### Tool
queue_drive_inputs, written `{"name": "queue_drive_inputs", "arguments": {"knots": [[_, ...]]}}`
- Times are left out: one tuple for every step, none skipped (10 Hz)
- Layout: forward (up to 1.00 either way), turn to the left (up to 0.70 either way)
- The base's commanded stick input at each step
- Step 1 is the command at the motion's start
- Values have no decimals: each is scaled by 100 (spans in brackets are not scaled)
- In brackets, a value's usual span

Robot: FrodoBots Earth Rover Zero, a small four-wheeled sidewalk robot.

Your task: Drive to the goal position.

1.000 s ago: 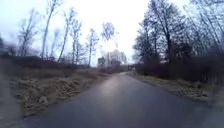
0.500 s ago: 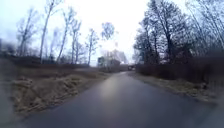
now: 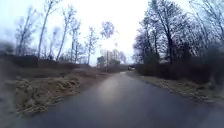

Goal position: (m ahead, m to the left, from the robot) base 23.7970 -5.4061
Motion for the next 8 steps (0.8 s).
{"name": "queue_drive_inputs", "arguments": {"knots": [[70,0],[70,0],[70,0],[70,0],[70,0],[70,0],[70,0],[70,0]]}}
